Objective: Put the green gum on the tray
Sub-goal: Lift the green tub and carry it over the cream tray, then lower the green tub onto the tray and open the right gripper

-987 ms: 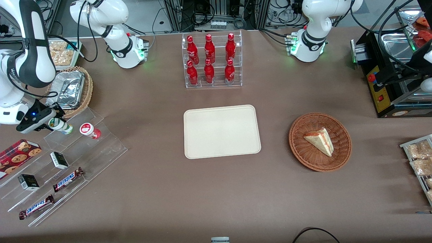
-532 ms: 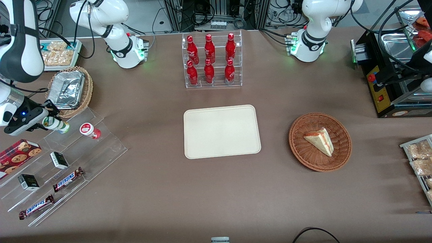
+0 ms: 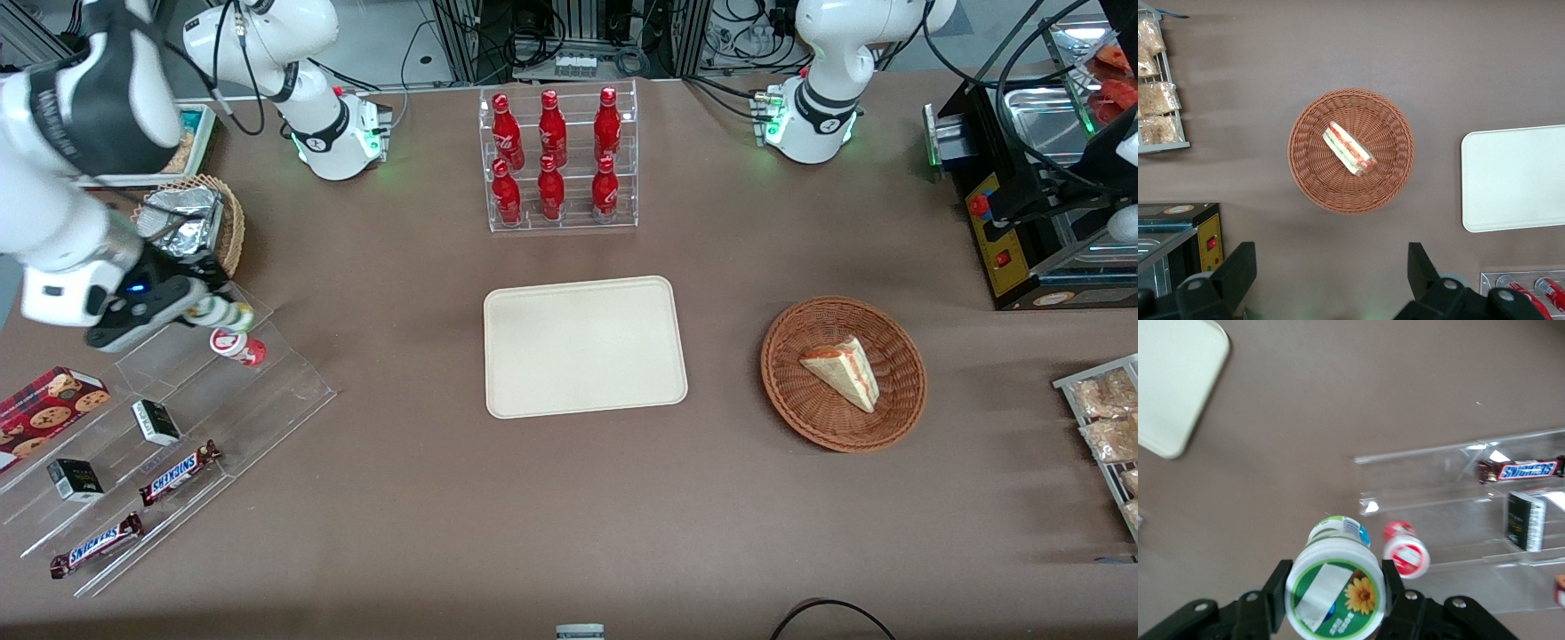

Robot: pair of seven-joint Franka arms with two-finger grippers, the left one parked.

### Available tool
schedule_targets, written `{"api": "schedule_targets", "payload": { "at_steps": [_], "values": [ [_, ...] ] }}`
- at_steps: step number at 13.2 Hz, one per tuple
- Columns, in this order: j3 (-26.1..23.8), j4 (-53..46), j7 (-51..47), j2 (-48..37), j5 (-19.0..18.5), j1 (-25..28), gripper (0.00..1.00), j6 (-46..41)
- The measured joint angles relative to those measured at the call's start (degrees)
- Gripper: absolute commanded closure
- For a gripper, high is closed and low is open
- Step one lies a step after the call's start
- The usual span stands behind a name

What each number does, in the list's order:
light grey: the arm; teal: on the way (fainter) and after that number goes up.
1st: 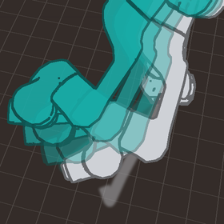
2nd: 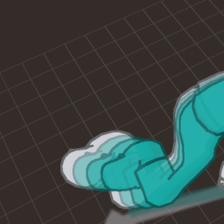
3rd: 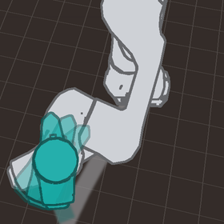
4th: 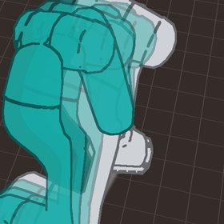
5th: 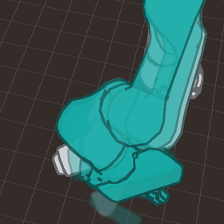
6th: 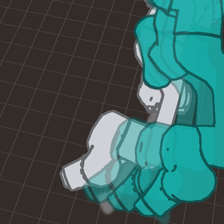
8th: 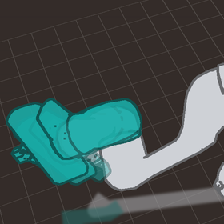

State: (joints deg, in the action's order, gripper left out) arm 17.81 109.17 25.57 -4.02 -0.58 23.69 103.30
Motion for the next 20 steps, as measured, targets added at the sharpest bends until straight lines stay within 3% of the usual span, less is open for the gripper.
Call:
{"api": "schedule_targets", "payload": {
  "at_steps": [6, 12, 20],
  "values": [
    [-0.15, -2.30, -24.92, 2.37, 0.35, 15.78, 1.00, -0.58],
    [-0.18, -13.56, -44.83, 16.07, 6.51, 26.69, 1.00, 0.64],
    [-0.23, -20.23, -62.08, 34.19, 8.59, 36.31, 1.00, 15.91]
  ]
}}
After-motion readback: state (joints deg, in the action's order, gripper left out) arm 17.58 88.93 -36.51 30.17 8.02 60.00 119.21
